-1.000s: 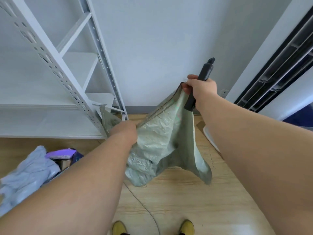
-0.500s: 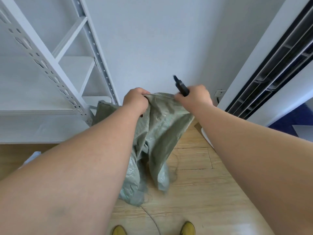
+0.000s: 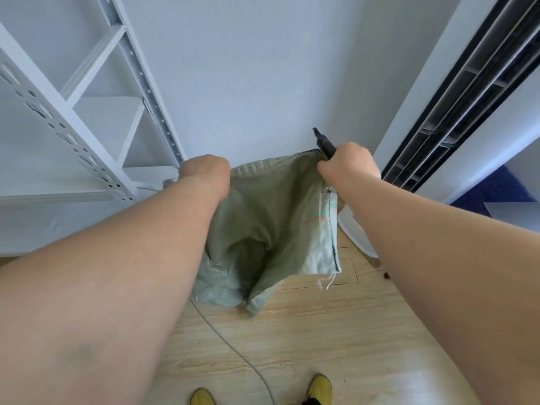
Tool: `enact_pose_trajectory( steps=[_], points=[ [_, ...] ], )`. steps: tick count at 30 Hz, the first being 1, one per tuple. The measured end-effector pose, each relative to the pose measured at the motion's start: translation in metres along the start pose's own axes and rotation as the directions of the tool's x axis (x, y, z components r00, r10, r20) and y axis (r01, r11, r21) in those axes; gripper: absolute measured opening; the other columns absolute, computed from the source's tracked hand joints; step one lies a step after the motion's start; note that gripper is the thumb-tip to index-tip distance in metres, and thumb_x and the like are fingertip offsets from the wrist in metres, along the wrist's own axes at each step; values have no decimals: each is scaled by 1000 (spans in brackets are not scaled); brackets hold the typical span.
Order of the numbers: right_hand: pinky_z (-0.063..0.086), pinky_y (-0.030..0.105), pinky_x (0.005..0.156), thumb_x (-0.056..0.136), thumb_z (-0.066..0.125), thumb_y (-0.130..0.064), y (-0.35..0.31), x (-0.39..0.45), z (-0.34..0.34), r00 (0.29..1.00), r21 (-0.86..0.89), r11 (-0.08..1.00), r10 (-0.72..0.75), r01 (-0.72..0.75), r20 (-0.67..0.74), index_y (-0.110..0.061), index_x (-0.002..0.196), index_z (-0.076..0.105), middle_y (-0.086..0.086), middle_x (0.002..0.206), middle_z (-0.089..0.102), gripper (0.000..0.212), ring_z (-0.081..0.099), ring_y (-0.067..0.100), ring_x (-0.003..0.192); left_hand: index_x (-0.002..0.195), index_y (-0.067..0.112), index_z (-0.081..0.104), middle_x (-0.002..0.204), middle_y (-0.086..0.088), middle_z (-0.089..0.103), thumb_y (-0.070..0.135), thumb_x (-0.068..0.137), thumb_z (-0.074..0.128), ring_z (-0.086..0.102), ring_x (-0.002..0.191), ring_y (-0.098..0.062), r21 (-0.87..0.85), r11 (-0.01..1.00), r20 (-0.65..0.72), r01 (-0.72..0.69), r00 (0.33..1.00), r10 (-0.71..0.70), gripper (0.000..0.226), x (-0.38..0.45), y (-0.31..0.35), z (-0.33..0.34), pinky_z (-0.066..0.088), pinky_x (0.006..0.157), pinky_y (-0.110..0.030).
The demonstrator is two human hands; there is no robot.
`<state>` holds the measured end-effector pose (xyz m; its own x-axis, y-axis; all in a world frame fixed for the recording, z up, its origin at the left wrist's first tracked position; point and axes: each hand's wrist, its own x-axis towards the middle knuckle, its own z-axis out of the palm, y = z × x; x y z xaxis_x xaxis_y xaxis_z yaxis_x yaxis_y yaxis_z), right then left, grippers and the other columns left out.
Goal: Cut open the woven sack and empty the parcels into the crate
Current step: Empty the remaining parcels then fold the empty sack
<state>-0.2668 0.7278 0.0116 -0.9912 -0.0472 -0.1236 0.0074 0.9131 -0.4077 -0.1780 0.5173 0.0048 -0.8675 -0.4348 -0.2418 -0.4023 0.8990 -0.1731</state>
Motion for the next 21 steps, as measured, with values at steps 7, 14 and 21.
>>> enact_pose_trajectory(
  steps=[7, 14, 21],
  points=[
    [42, 22, 48, 80, 69, -23, -10, -14, 11, 880, 509, 766, 155, -394, 449, -4, 87, 58, 8, 53, 57, 24, 45, 17, 39, 83, 16, 56, 84, -3, 54, 29, 91, 52, 50, 83, -24, -613, 789, 29, -32, 998, 63, 16, -4, 34, -10, 34, 60, -25],
    [41, 23, 46, 73, 83, -30, -32, -31, 30, 890, 721, 605, -43, -339, 454, -11, 86, 58, 4, 57, 53, 34, 44, 12, 41, 103, 16, 61, 83, -2, 56, 20, 94, 50, 53, 76, -19, -862, 506, 64, 16, 995, 76, 14, -10, 35, -24, 41, 59, -24],
    [48, 25, 50, 70, 83, -28, -54, -33, 41, 866, 711, 512, 152, -482, 477, -9, 80, 64, 4, 56, 57, 29, 49, 16, 43, 128, 34, 52, 115, 10, 62, 27, 82, 72, 60, 98, -10, -911, 404, 243, 83, 899, 365, 51, -26, 22, -23, 44, 72, -26]
  ],
)
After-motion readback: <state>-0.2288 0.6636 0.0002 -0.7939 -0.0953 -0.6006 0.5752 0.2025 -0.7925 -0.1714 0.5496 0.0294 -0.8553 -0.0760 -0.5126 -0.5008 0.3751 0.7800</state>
